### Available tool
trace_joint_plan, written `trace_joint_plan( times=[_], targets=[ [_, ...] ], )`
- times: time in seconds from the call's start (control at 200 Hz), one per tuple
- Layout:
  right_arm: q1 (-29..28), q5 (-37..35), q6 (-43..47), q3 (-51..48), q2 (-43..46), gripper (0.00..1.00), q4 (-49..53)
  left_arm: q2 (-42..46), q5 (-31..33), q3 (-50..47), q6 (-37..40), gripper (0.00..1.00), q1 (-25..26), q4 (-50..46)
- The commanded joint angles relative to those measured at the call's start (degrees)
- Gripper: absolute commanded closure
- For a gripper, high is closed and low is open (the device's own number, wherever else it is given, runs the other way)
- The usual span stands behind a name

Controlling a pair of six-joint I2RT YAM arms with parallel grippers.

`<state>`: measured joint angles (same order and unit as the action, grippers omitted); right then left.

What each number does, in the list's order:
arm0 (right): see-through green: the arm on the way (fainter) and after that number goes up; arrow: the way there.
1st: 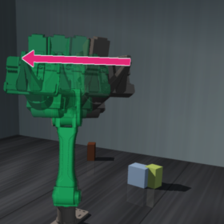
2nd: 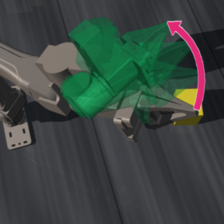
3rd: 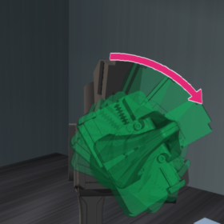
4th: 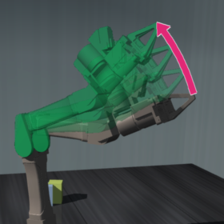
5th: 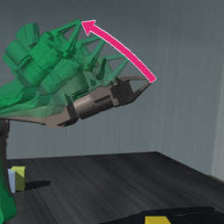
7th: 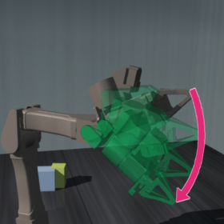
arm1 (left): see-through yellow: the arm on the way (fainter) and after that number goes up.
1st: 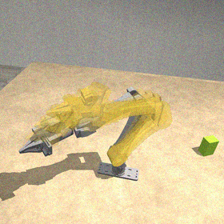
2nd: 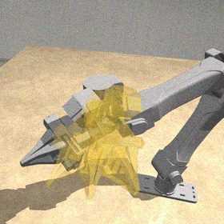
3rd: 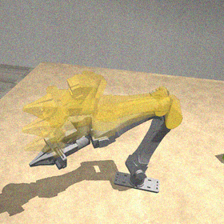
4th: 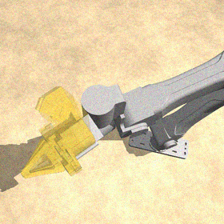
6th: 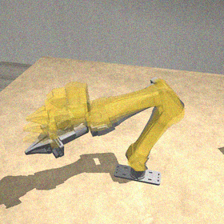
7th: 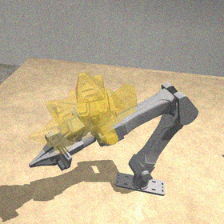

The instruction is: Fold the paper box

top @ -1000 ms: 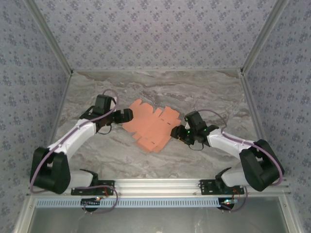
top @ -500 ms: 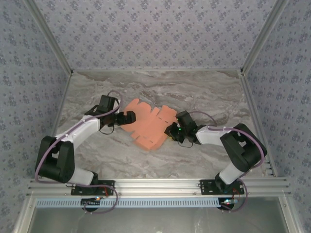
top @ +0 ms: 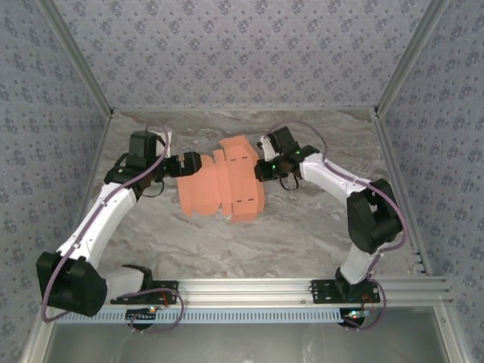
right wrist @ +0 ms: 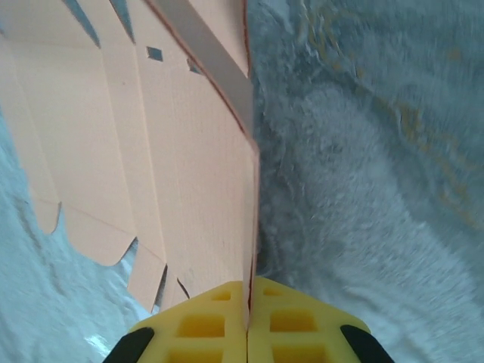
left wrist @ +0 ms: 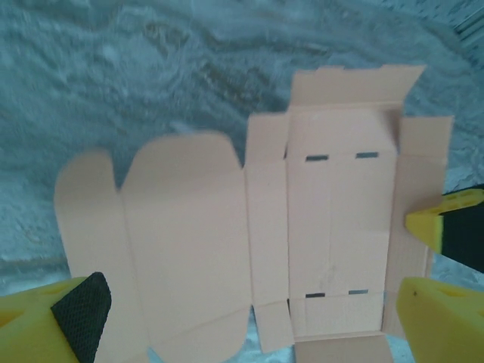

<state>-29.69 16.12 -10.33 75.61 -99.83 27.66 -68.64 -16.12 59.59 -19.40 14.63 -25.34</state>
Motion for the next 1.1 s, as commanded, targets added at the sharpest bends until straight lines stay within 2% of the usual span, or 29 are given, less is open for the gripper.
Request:
trace_joint_plan(
  times=[0.0,0.165,0.32,0.515,0.735,0.874,1.044,1.094],
  targets=[
    [-0.3,-2.3,23.6,7.0,-3.5,0.97,15.5,0.6,-1.5,1.6,4.8,0.01,-0.2,0.3],
    [-1.3,-5.4,37.9,16.2,-7.8,0.97,23.8,-1.5,-3.6,1.6,8.3,0.01,-0.3,2.1],
    [-1.6,-6.8,47.7,24.4,-12.6,0.96,32.4,-3.0,-8.5,-5.6,9.3,0.01,0.1,15.0],
    [-2.3,-8.2,54.4,28.9,-16.5,0.96,39.0,-7.8,-14.4,-9.7,12.1,0.01,3.3,23.0],
    [-3.3,-7.9,60.4,28.7,-17.3,0.96,40.4,-14.2,-14.4,-11.9,12.7,0.03,8.0,28.7],
    [-2.7,-7.6,60.9,29.4,-17.7,0.94,39.6,-18.4,-14.0,-12.2,10.6,0.1,9.6,30.2],
    [-2.1,-6.1,62.4,29.8,-17.4,0.94,38.8,-20.6,-14.7,-14.4,9.5,0.38,9.6,34.3],
    [-1.9,-6.4,62.7,29.8,-17.5,0.94,38.8,-19.9,-15.9,-14.9,10.1,0.43,9.6,35.3]
  ],
)
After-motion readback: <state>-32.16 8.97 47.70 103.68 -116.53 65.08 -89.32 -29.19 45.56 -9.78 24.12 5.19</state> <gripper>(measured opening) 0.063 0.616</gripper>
